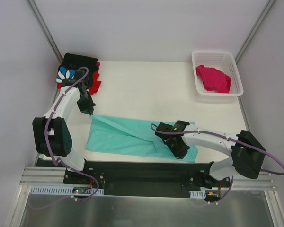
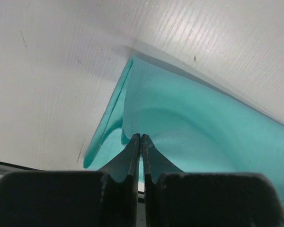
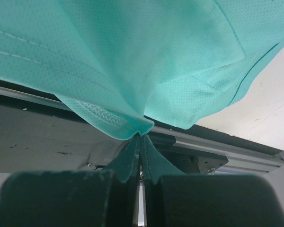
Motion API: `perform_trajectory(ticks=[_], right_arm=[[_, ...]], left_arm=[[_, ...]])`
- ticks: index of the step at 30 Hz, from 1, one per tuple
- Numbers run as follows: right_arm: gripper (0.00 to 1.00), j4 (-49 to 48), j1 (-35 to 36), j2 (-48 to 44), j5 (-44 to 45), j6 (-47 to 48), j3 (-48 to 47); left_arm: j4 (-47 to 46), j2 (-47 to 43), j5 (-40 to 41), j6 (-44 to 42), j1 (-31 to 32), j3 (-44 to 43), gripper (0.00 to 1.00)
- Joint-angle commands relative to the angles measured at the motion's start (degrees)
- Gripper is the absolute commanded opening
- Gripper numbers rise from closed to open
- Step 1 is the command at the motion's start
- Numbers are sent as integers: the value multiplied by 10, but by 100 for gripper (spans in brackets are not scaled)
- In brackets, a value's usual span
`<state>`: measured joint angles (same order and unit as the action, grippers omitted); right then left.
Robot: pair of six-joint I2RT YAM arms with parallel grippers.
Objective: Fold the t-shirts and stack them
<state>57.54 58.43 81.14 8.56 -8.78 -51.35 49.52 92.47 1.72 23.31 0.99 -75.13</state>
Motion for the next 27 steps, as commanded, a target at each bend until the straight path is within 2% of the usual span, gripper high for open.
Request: perform_trajectory(ticks=[1,7,8,13,16,27], right_arm=[[1,21,8,11,20,-14,-6],[1,24,10,21,23,-12,-16],[1,23,10,23,26,-11,-19],[1,25,11,25,26,-8,-21],[1,26,11,31,27,-5,-26],[1,26,16,57,28,6,-47]], left_arm=[[20,-52,-3,-12,-6,20,0],[21,-71,-15,-12,-6,46,2],[21,-72,-16,-13,-6,49,0],[24,-100,-16,-10,-6,74,0],[28,-113,-43,-7,-6,88,0],[14,-175,-20,38,26,185,0]])
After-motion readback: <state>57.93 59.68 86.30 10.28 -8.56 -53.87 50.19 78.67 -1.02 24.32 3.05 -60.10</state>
